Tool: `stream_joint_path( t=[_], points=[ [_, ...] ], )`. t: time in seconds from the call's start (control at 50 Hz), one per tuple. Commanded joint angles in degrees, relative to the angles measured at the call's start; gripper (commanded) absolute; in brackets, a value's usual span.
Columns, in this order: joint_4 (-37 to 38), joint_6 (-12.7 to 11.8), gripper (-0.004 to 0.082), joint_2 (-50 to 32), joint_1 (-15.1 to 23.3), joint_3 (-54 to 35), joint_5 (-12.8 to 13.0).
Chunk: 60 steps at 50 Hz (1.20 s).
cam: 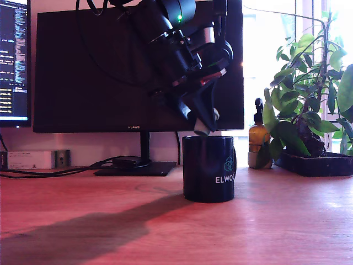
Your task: Pick up the coffee capsules from the table one by one and drop them inside the nearest coffee cup
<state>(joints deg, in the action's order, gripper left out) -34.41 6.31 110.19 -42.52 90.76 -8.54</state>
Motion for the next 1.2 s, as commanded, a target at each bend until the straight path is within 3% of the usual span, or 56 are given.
stream_joint_path(
  t=[0.0, 0.48, 0.54, 0.64, 0.7, 1.02, 1.18],
  points=[
    [0.17, 0.13, 0.0133, 1.77, -0.42, 0.35, 0.07],
    [0.48, 0.13, 0.0144, 1.77, -0.63, 0.35, 0.26],
    [0.46, 0.13, 0.028, 1.77, -0.63, 0.35, 0.24],
    [0.37, -0.31, 0.0668, 1.75, -0.63, 0.37, 0.5],
    [0.37, -0.31, 0.076, 1.66, -0.63, 0.37, 0.74],
    [0.13, -0.33, 0.0765, 1.55, -0.94, 0.37, 0.74],
    [-0.04, -0.28, 0.0762, 1.44, -1.42, 0.39, 2.23]
  ],
)
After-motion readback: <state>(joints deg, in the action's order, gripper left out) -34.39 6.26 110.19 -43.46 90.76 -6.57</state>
